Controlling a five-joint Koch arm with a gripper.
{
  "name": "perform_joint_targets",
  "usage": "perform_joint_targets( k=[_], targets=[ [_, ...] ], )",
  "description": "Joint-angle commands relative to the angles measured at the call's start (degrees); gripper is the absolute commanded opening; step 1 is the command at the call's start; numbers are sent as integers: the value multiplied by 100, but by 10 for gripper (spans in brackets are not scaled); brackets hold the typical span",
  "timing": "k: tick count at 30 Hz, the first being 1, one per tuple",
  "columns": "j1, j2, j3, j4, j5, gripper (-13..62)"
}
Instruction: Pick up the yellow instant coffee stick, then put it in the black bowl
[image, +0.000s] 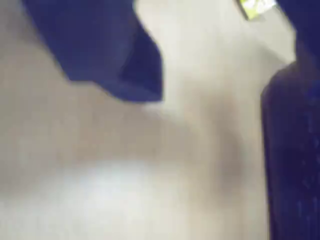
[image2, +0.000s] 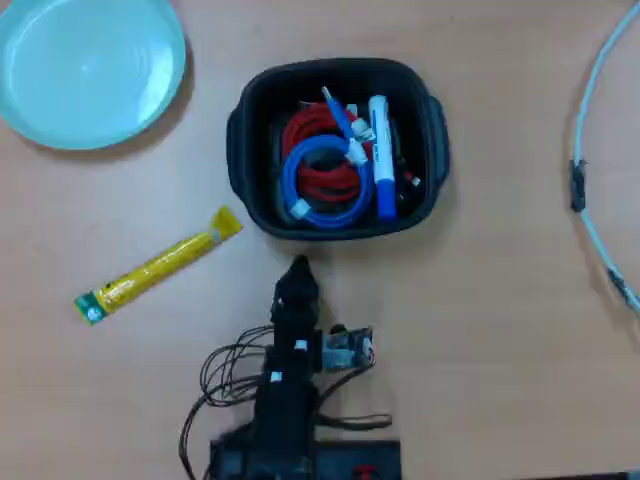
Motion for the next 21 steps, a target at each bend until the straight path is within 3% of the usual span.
perform_joint_targets(
  k=[1,21],
  targets=[
    [-1450,668,-18,1600,26,425],
    [-1723,677,-281,1538,53,425]
  ],
)
